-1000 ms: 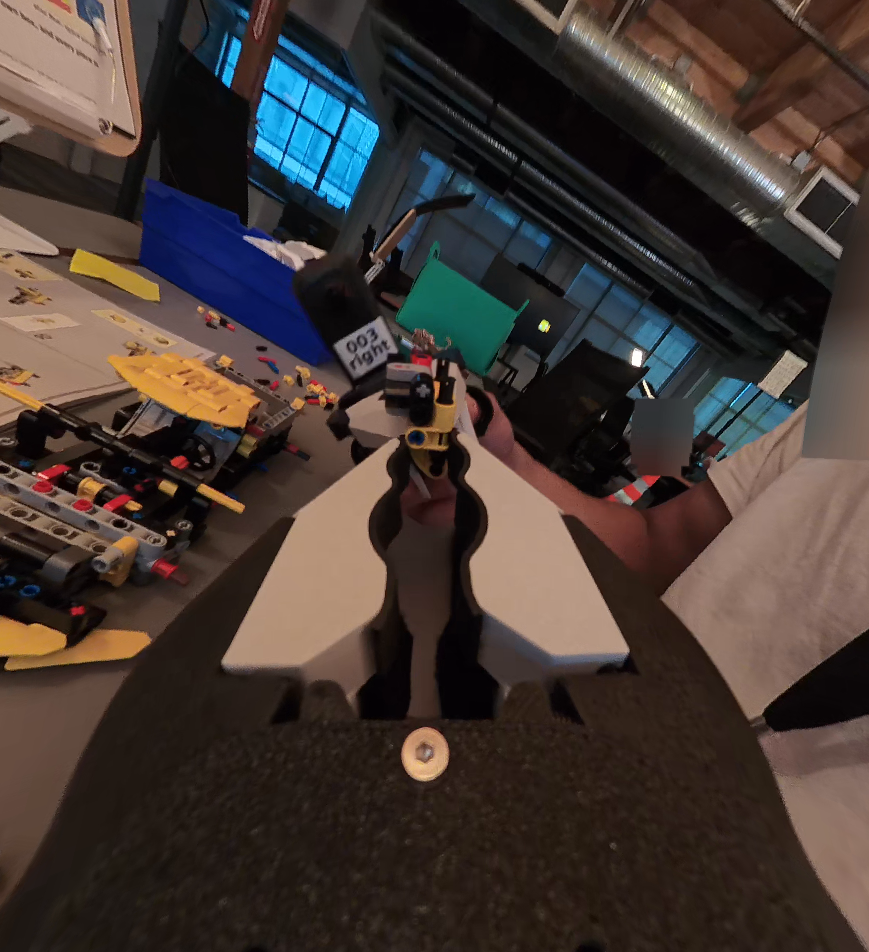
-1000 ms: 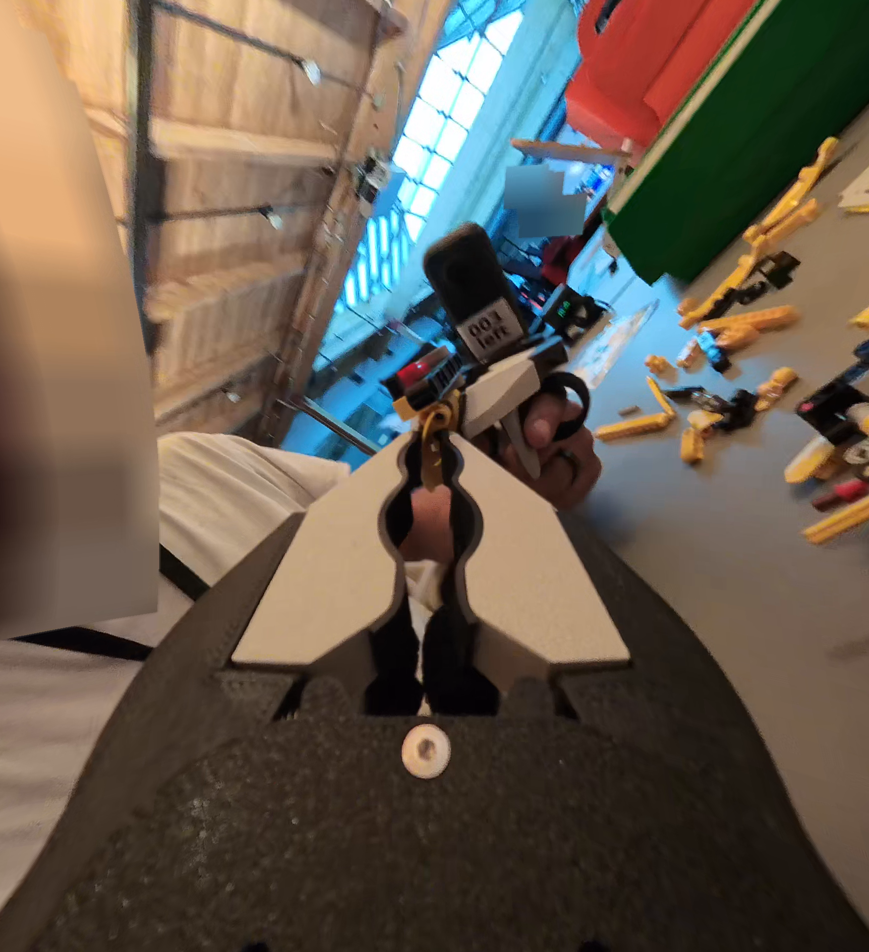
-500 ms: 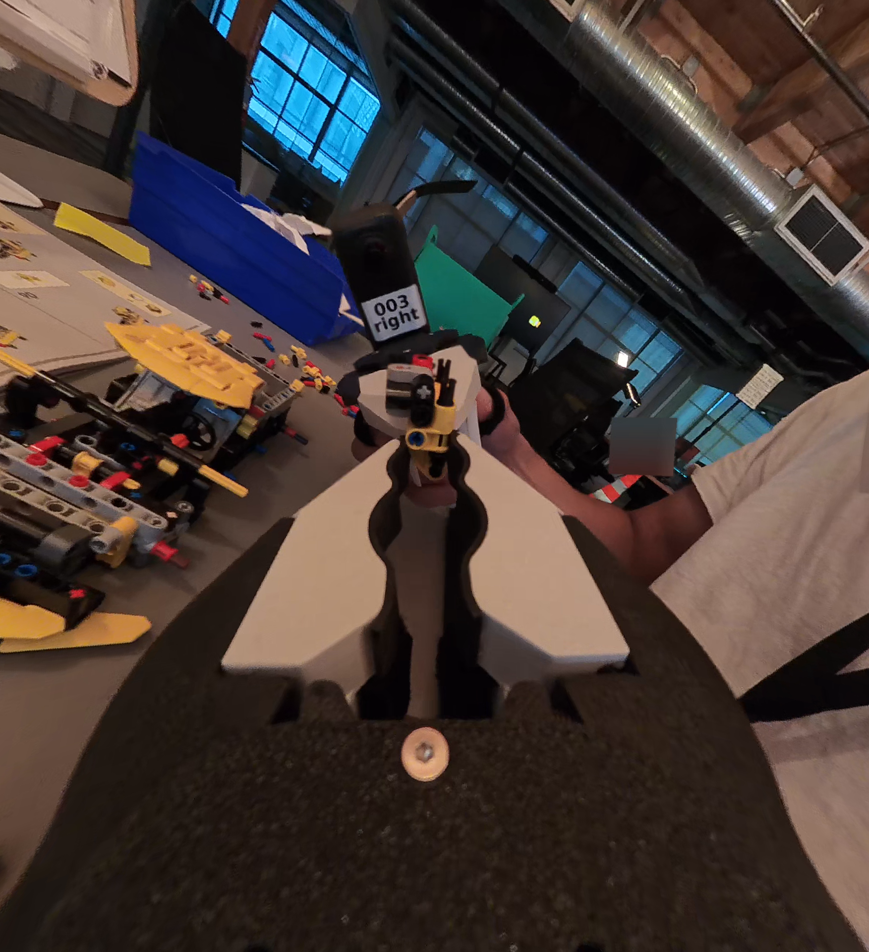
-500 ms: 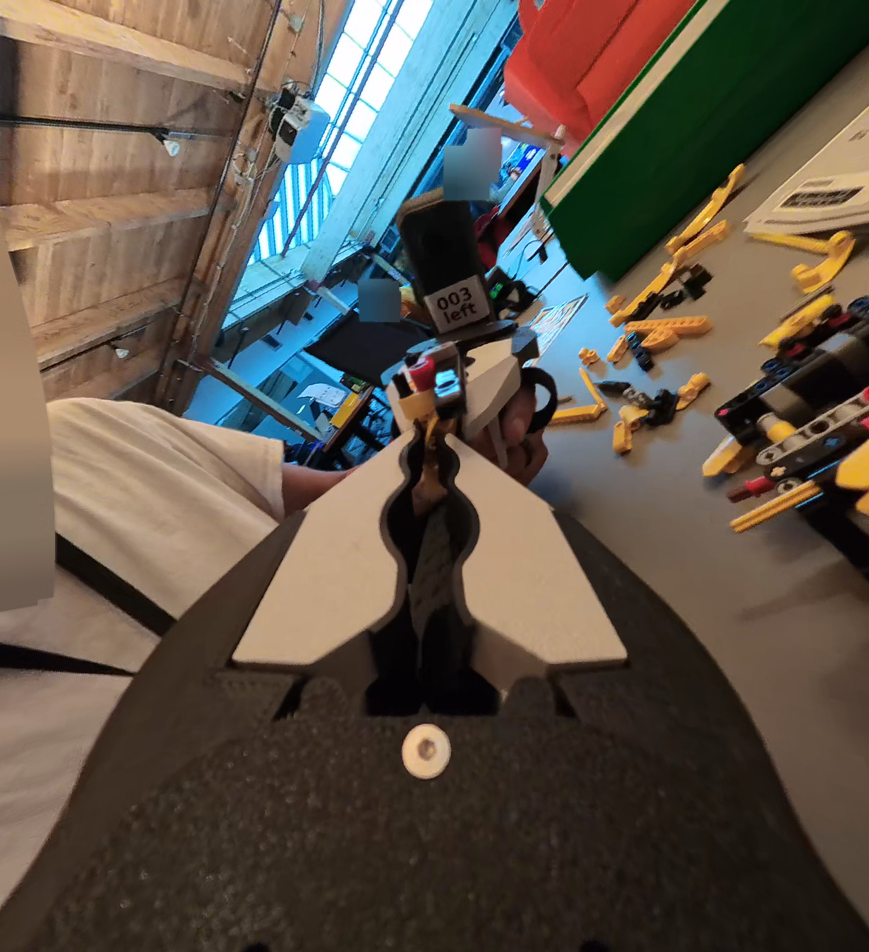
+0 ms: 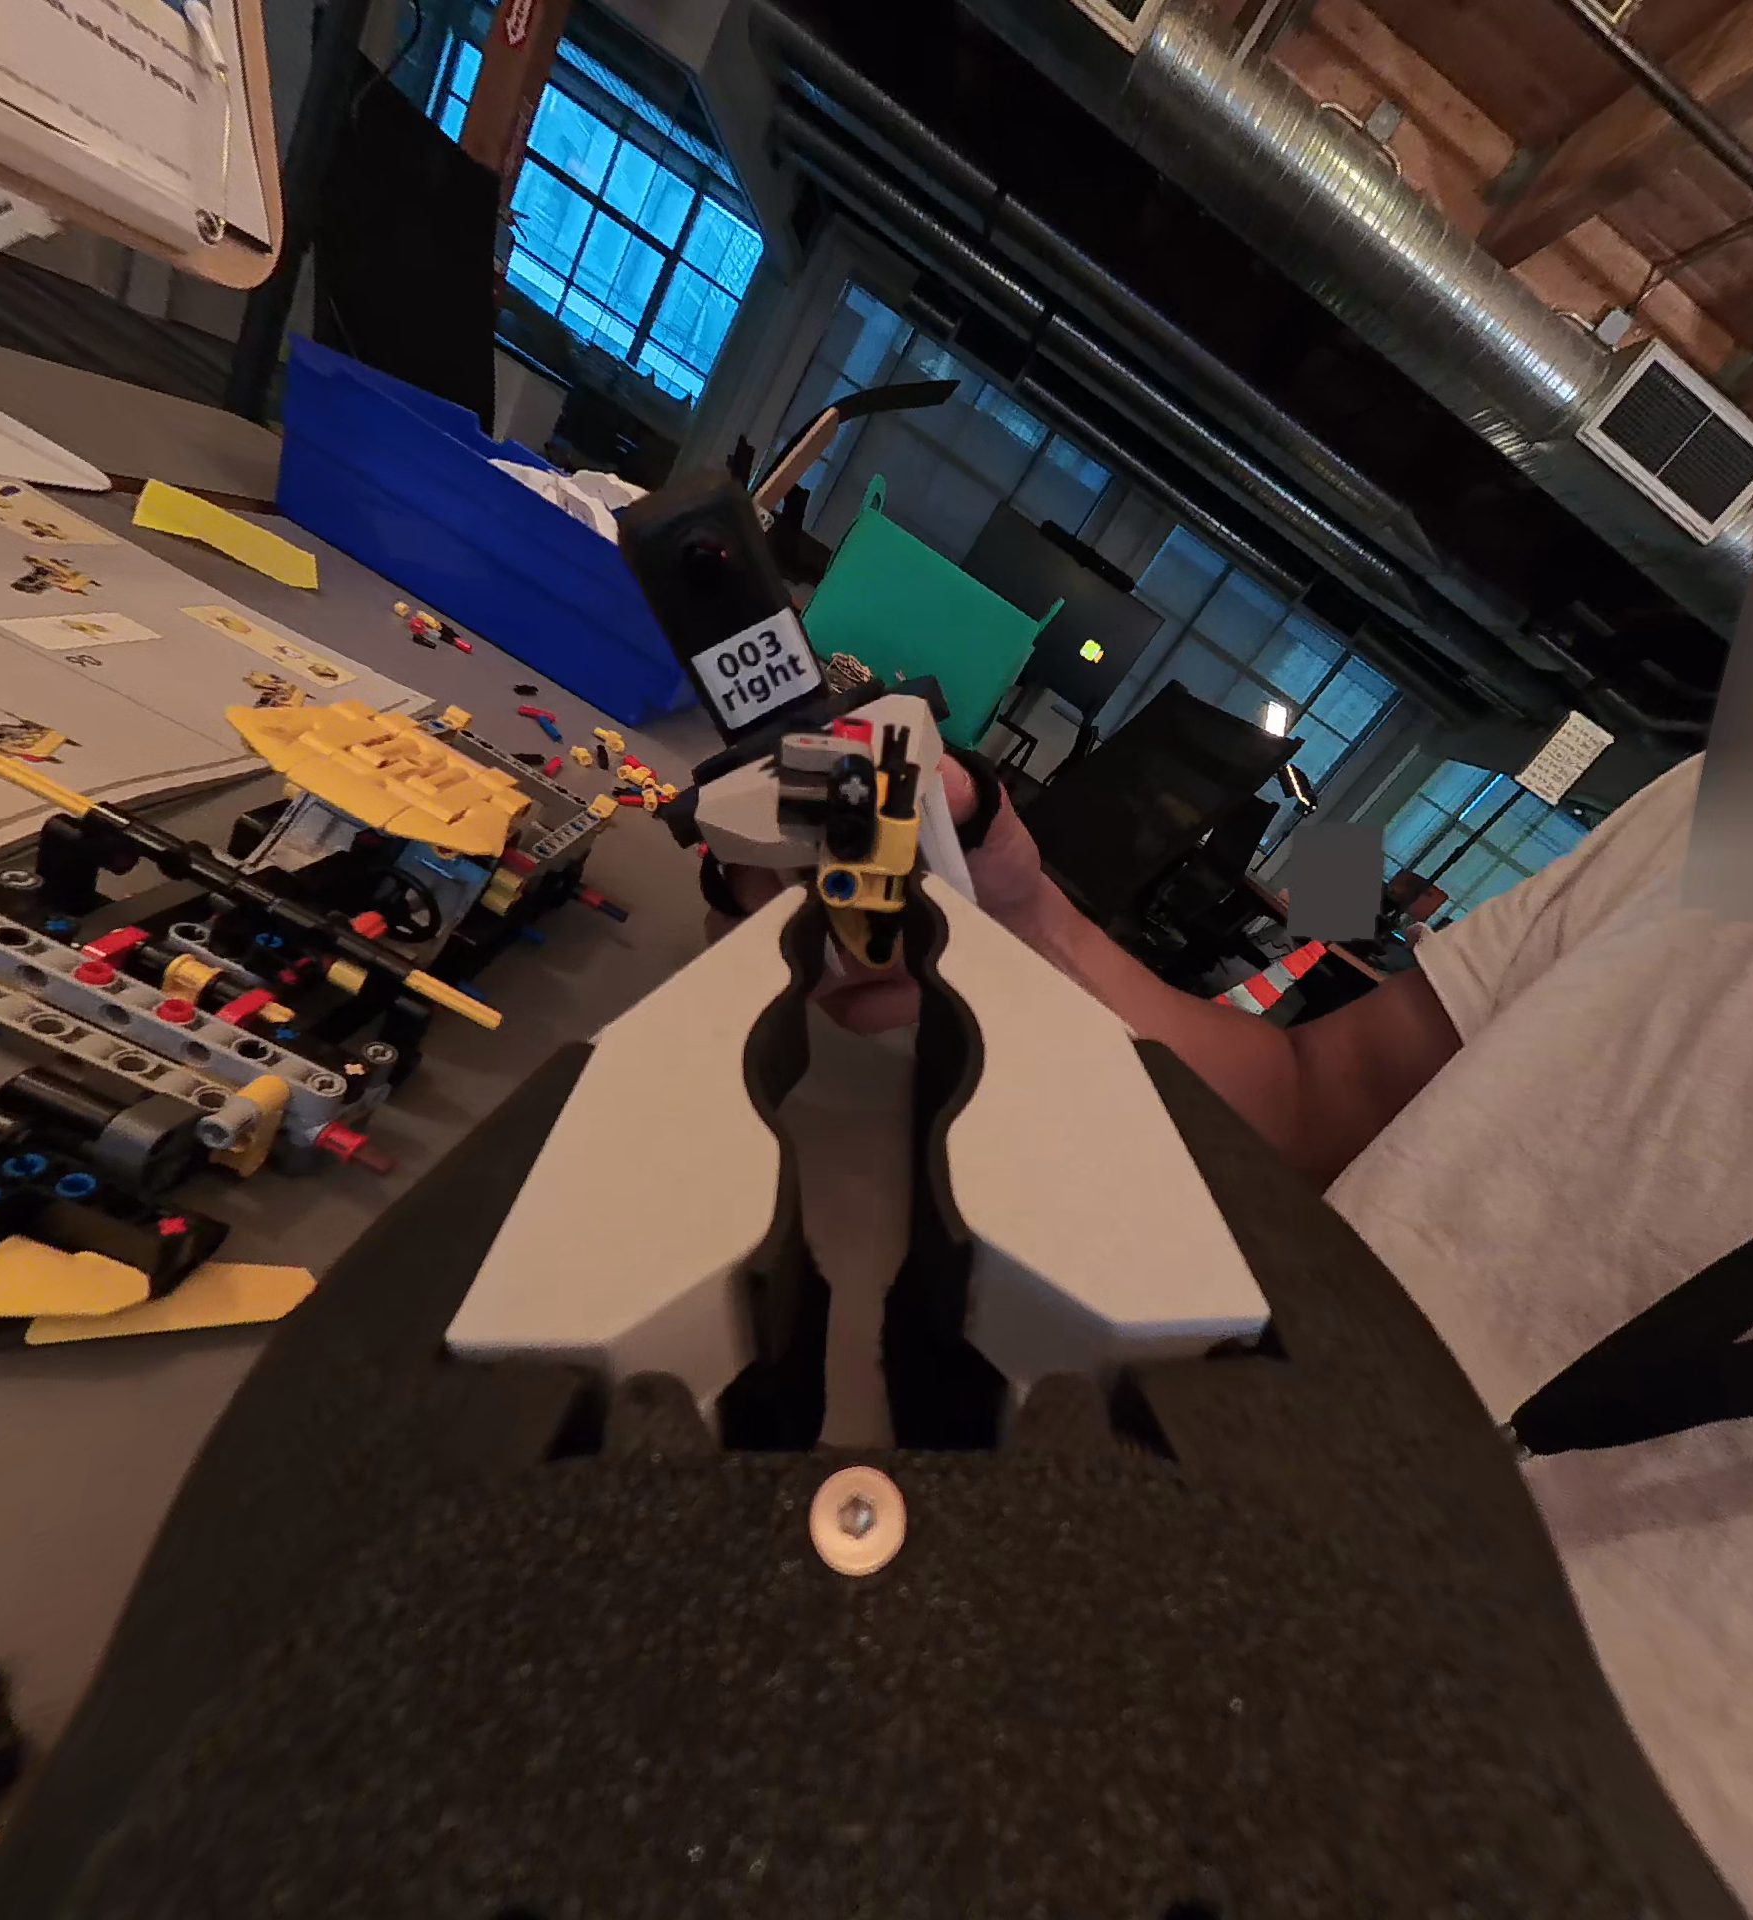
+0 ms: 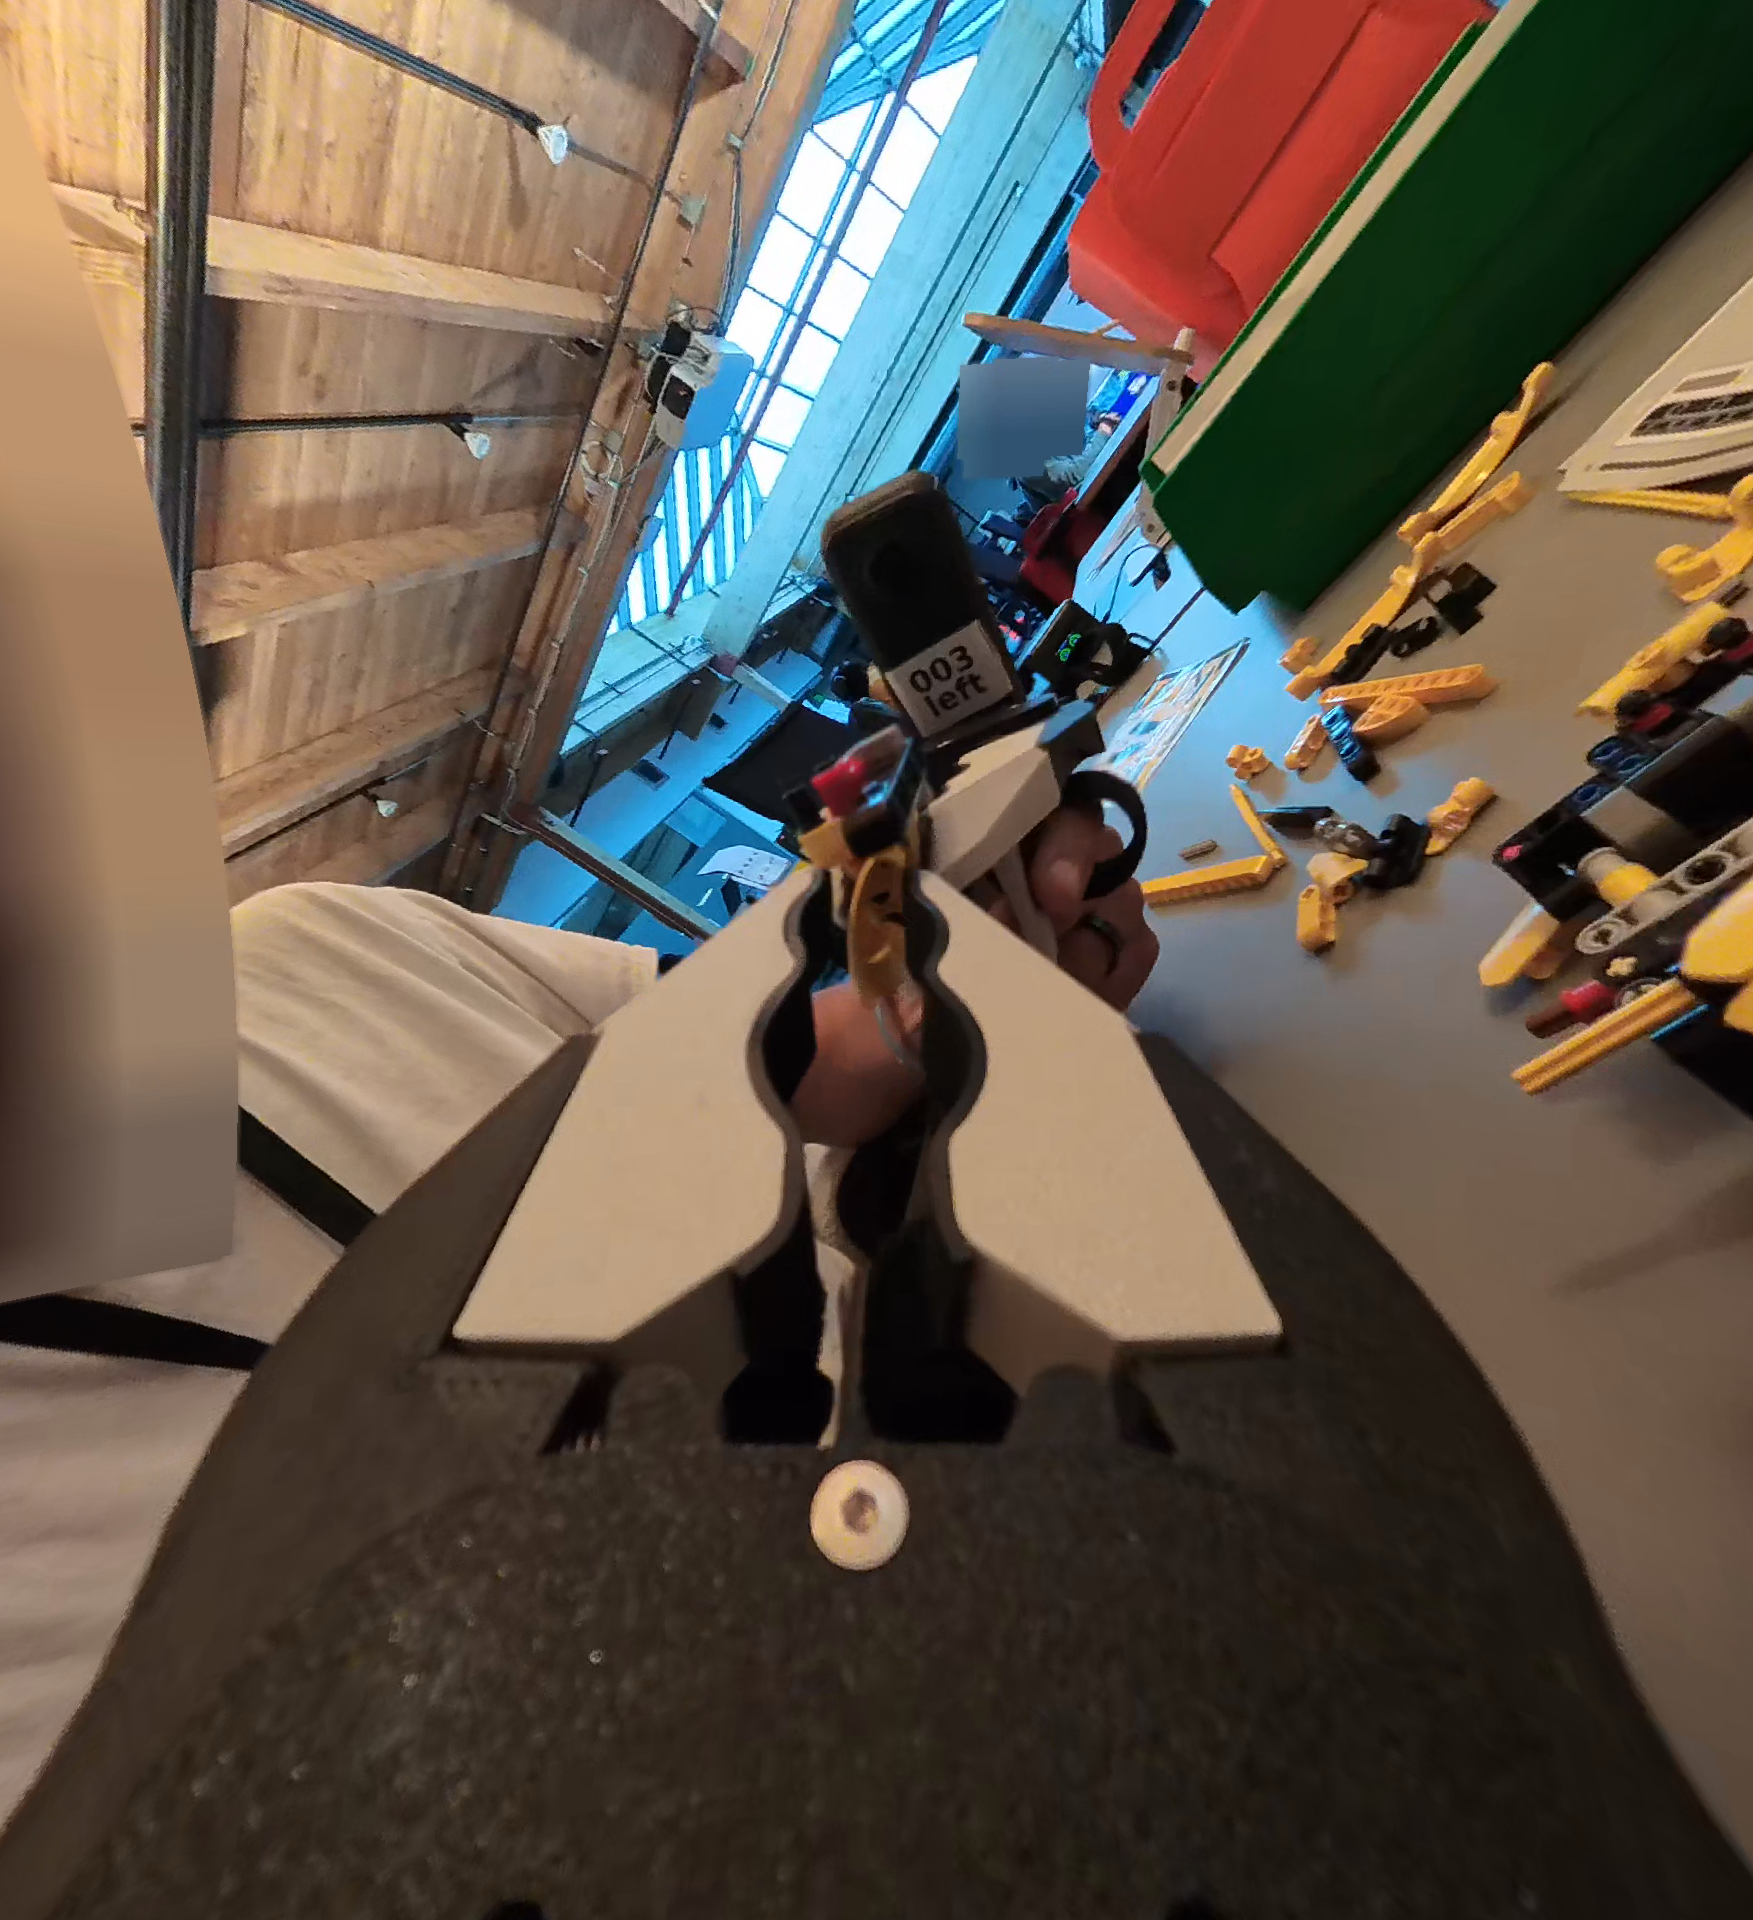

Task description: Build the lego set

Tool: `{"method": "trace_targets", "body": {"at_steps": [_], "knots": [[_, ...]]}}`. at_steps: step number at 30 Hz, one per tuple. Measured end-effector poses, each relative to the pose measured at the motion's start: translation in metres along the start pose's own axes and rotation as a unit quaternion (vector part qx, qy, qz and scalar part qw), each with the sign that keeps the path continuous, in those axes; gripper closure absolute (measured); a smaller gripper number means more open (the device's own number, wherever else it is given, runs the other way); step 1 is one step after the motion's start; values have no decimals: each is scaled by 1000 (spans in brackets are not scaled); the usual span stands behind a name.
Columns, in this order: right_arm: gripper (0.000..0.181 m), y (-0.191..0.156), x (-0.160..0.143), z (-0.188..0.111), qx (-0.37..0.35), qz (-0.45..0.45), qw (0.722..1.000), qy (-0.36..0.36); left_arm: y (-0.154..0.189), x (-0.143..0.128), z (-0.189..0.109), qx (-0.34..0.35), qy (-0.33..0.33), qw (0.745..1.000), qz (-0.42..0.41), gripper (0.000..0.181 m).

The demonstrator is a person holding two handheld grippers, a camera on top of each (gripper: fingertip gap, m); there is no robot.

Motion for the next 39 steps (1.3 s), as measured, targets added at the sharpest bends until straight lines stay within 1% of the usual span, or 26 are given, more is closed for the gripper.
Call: {"method": "trace_targets", "body": {"at_steps": [6,13,15,17,19,22,24,27,29,31,34,37,38,39], "knots": [[174,-1,-1,-1,-12,-14,1000,-10,0,-2,1,-2,-5,1000,-5,167],[175,-4,-3,-1,-57,-75,995,-44,-4,-6,3,6,-21,1000,-20,168],[175,-5,-4,-1,-45,-76,995,-41,-3,-7,4,4,-24,1000,-14,167],[175,-3,-4,-1,-54,-72,995,-33,-5,-6,4,8,-21,1000,-22,167],[174,-2,-2,0,-67,-75,995,-28,-7,-4,3,12,-12,999,-27,167],[172,-4,2,2,-75,-88,993,-14,-9,0,1,-4,6,999,-53,167],[166,-6,3,4,-73,-104,992,-10,-8,4,-3,-21,31,997,-68,167],[163,-10,0,9,-116,-177,977,-39,-13,9,-11,-44,71,991,-108,167],[167,-18,3,14,-112,-207,972,-12,-13,10,-13,-51,78,989,-112,167],[174,-17,4,16,-106,-192,976,-3,-10,9,-10,-53,71,990,-105,167],[175,-16,3,17,-94,-175,980,-2,-10,7,-7,-57,62,991,-108,167],[175,-21,5,12,-91,-177,979,-49,-8,4,-5,-61,35,992,-105,166],[175,-24,7,9,-91,-186,976,-72,-6,3,-4,-64,30,992,-102,161],[175,-26,10,5,-110,-200,968,-104,-6,3,-4,-59,27,993,-99,153]]}}
Point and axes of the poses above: each gripper's, where its closed fingertips meet, z out along the fingers, x out of its top, y = z × x across the jaws, the point moved 9 cm from there along -z, back along the fingers, and after that the axes turned 13 degrees about -z, right-handed, at the moved point
